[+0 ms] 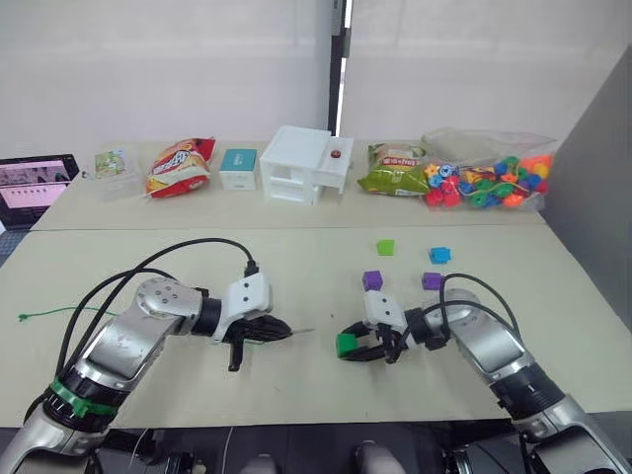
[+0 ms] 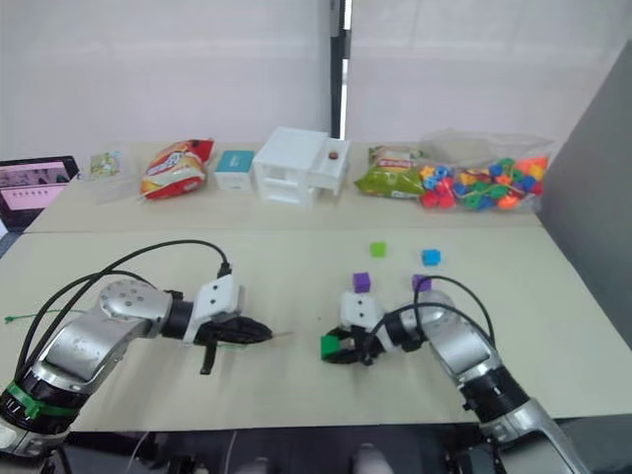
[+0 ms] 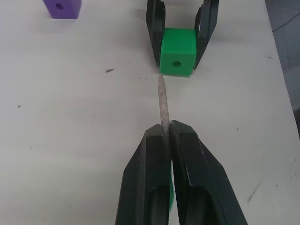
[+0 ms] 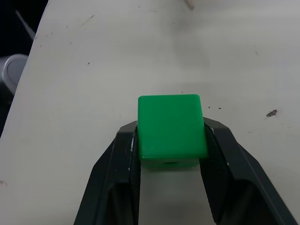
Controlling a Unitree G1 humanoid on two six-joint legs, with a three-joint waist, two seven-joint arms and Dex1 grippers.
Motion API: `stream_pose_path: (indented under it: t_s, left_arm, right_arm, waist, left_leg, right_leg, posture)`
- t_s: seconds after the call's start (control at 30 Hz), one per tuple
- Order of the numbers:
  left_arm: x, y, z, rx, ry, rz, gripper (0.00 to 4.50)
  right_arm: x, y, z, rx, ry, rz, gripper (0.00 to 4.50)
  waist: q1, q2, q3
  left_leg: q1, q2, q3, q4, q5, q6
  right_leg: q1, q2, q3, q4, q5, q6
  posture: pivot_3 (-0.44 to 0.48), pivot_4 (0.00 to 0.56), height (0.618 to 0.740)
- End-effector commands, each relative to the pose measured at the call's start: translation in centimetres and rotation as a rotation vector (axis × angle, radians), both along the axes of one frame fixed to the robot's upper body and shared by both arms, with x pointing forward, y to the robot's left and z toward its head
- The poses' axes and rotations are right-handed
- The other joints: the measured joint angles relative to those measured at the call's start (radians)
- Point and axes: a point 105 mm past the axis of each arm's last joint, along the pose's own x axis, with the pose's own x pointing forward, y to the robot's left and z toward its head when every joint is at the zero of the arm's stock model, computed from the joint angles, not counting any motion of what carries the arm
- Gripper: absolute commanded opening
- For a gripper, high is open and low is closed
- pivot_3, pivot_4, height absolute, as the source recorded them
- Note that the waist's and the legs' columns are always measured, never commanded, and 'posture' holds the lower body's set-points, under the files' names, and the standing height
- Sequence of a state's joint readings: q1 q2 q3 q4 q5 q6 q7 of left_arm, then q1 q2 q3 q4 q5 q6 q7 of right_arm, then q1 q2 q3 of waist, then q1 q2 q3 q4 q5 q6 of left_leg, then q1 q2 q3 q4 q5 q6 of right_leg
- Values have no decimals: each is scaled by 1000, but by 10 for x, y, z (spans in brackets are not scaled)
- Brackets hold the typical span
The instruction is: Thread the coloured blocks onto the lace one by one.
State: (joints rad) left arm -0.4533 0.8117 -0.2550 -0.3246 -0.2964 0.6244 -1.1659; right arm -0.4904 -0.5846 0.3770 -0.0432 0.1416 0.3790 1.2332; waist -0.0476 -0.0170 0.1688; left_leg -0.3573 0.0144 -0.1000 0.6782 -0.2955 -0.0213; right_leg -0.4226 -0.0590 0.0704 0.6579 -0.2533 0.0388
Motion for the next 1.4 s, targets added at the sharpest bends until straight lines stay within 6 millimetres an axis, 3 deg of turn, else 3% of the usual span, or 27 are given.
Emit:
stream_pose_path:
  t_s: [0.03, 0.73, 1.4]
  left_arm:
    - [-3, -7, 3, 37, -14, -18, 0]
    - [-8, -23, -7, 76, 13, -64, 0]
    - [-2, -11, -11, 96, -13, -18, 0]
  right_arm:
    - [0, 8, 10, 40, -34, -20, 1191]
    - [-1, 17, 7, -1, -60, 1, 1191]
    - [-3, 11, 2, -21, -51, -7, 1191]
  waist:
    - [-1, 0, 0]
    - [3, 0, 0]
    - [5, 0, 0]
  left_leg:
    - [0, 0, 0, 0, 0, 0]
    - [0, 0, 0, 0, 0, 0]
    - [0, 0, 0, 1, 0, 0]
  right_leg:
    - [0, 0, 0, 0, 0, 0]
    - [1, 0, 0, -1, 0, 0]
    - [1, 0, 0, -1, 0, 0]
  posture:
    - [0, 150, 740]
    - [0, 150, 740]
    - [0, 150, 740]
